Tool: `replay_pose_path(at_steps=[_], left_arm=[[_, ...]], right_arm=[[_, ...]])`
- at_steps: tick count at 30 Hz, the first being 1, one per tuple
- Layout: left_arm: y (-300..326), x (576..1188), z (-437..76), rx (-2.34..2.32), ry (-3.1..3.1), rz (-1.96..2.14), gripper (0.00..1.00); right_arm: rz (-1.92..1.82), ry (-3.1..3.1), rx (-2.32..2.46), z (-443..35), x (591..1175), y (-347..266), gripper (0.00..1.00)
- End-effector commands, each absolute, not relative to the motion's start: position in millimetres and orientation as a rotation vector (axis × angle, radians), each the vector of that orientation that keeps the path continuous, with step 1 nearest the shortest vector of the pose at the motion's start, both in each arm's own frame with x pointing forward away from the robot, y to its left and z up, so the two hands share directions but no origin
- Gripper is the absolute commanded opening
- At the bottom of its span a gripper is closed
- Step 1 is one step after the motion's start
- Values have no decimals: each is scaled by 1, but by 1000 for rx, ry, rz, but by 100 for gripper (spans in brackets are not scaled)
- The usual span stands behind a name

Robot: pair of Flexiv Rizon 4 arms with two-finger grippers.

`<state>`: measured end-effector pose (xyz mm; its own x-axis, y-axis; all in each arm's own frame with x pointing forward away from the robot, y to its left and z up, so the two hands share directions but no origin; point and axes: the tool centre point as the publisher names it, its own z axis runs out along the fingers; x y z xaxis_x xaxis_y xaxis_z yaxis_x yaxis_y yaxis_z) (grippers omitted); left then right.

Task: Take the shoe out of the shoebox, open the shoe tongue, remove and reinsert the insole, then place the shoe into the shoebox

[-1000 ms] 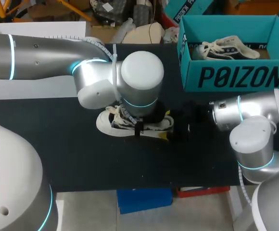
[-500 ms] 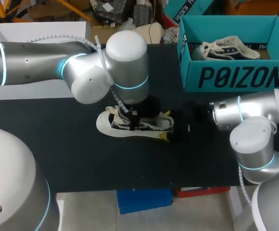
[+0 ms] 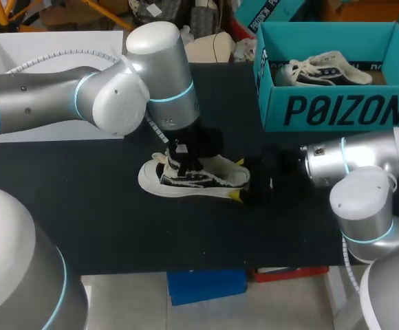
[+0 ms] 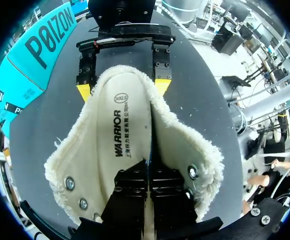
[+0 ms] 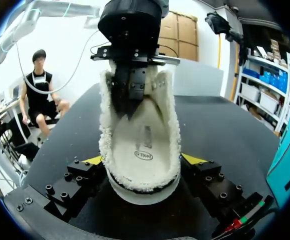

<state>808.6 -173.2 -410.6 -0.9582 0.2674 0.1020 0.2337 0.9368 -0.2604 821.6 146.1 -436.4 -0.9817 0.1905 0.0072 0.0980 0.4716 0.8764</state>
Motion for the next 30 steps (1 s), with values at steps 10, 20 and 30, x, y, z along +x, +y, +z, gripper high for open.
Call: replay_pose_path(at_steps=[10, 20, 30], left_arm=[[-196, 802, -381, -418, -2957, 330, 0], [-192, 797, -381, -397, -2969, 296, 0], [-184, 804, -370, -344, -2993, 348, 0]], right_arm=[[1545, 2618, 259, -438, 821, 149, 0], [1545, 2618, 259, -438, 821, 149, 0], [1545, 2618, 259, -438, 821, 149, 0]])
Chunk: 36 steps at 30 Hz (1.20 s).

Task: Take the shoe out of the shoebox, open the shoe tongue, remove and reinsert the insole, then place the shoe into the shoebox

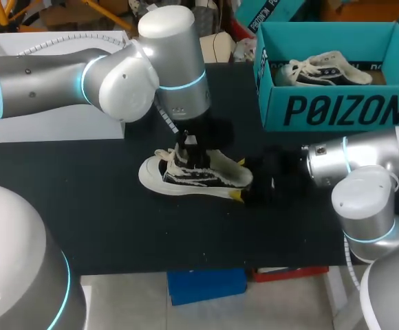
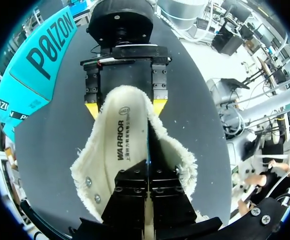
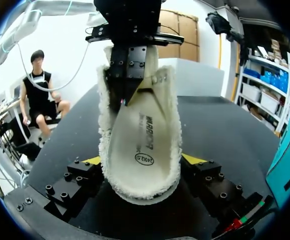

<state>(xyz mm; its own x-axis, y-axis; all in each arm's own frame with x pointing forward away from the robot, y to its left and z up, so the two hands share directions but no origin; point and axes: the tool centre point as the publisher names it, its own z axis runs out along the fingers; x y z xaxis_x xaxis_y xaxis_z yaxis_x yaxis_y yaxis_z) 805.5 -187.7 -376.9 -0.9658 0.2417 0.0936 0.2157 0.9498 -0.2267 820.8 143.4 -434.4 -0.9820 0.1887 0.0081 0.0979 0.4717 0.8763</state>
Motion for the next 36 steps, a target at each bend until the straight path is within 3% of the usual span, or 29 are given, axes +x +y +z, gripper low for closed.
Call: replay_pose_path(at_steps=[1, 25, 29, 32, 36], left_arm=[[-183, 805, -368, -338, -2995, 358, 0], [-173, 799, -378, -427, -3065, 454, 0], [-170, 797, -380, -448, -3084, 453, 18], [-169, 796, -382, -458, -3108, 451, 39], [-169, 795, -384, -497, -3128, 448, 48]], right_arm=[[1545, 2618, 259, -438, 821, 149, 0], [1545, 2618, 259, -438, 821, 149, 0], [1545, 2618, 259, -438, 821, 149, 0], [1545, 2618, 259, -438, 821, 149, 0], [1545, 2618, 259, -438, 821, 149, 0]])
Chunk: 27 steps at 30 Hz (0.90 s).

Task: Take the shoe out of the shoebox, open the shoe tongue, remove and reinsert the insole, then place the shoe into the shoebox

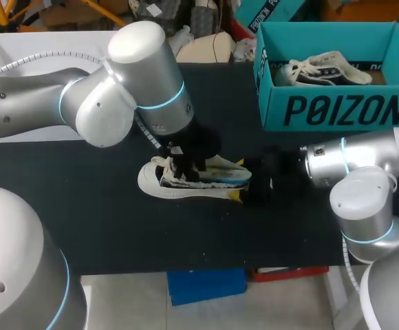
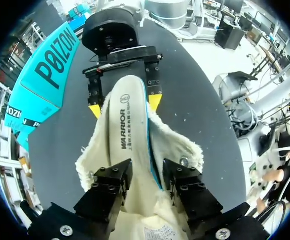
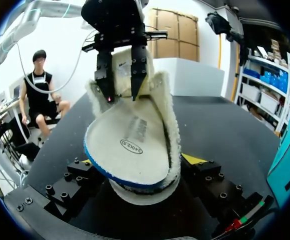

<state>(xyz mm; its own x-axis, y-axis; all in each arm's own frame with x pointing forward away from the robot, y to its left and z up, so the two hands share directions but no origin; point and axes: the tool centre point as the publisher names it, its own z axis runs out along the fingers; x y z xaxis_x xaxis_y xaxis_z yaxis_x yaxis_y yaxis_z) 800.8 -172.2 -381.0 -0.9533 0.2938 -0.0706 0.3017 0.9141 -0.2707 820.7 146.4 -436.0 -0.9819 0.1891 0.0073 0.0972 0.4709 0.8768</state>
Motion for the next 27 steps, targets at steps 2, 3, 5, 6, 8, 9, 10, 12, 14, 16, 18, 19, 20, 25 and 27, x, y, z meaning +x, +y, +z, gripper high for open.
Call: replay_pose_path(at_steps=[2, 3, 5, 6, 8, 9, 10, 12, 14, 16, 18, 19, 20, 25, 27], left_arm=[[-170, 795, -386, 490, 3003, -398, 48], [-170, 795, -388, 489, 2998, -391, 48], [-170, 797, -390, 492, 2988, -381, 48], [-170, 798, -391, 482, 2975, -353, 47], [-171, 800, -394, 478, 2961, -337, 46], [-172, 802, -395, 460, 2948, -313, 45], [-172, 803, -396, 457, 2943, -305, 43], [-173, 804, -398, 439, 2920, -288, 40], [-175, 804, -399, 428, 2907, -287, 36], [-177, 805, -401, 421, 2898, -280, 35], [-180, 805, -404, 397, 2885, -284, 35], [-181, 805, -405, 384, 2882, -287, 35], [-182, 806, -406, 368, 2882, -302, 34], [-189, 809, -404, 321, 2861, -315, 30], [-192, 810, -403, 298, 2845, -318, 29]], right_arm=[[1545, 2618, 259, -438, 821, 149, 0], [1545, 2618, 259, -438, 821, 149, 0], [1545, 2618, 259, -438, 821, 149, 0], [1545, 2618, 259, -438, 821, 149, 0], [1545, 2618, 259, -438, 821, 149, 0], [1545, 2618, 259, -438, 821, 149, 0], [1545, 2618, 259, -438, 821, 149, 0], [1545, 2618, 259, -438, 821, 149, 0], [1545, 2618, 259, -438, 821, 149, 0], [1545, 2618, 259, -438, 821, 149, 0], [1545, 2618, 259, -438, 821, 149, 0], [1545, 2618, 259, -438, 821, 149, 0], [1545, 2618, 259, -438, 821, 149, 0], [1545, 2618, 259, -438, 821, 149, 0], [1545, 2618, 259, -438, 821, 149, 0]])
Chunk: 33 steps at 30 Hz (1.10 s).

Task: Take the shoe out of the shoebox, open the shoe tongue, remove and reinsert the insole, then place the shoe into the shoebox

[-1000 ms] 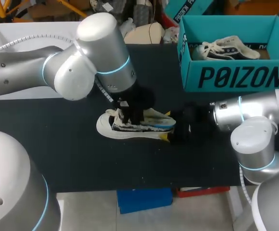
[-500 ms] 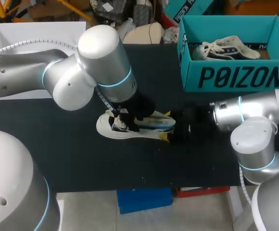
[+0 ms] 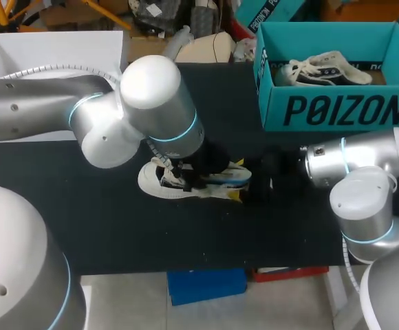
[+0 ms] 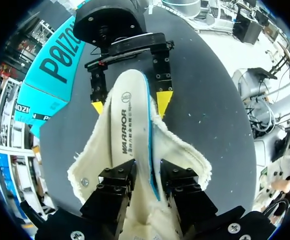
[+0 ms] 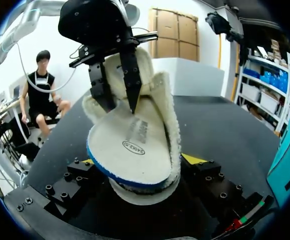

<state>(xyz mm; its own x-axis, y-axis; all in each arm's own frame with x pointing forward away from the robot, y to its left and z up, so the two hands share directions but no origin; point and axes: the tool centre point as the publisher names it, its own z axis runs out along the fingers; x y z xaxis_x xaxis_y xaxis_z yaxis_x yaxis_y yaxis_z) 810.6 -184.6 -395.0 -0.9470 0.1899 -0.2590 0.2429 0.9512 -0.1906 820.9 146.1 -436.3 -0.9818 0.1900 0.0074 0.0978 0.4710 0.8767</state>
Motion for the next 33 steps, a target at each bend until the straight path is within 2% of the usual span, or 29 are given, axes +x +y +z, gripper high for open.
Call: replay_pose_path(at_steps=[1, 4, 18, 21, 27, 33], left_arm=[[-194, 811, -402, 286, 2840, -325, 27], [-197, 814, -399, 234, 2819, -339, 23], [-216, 814, -396, 221, 2788, -369, 19], [-221, 814, -396, 224, 2783, -373, 14], [-230, 817, -393, 232, 2774, -395, 13], [-238, 815, -391, 249, 2765, -411, 18]], right_arm=[[1545, 2618, 259, -438, 821, 149, 0], [1545, 2618, 259, -438, 821, 149, 0], [1545, 2618, 259, -438, 821, 149, 0], [1545, 2618, 259, -438, 821, 149, 0], [1545, 2618, 259, -438, 821, 149, 0], [1545, 2618, 259, -438, 821, 149, 0]])
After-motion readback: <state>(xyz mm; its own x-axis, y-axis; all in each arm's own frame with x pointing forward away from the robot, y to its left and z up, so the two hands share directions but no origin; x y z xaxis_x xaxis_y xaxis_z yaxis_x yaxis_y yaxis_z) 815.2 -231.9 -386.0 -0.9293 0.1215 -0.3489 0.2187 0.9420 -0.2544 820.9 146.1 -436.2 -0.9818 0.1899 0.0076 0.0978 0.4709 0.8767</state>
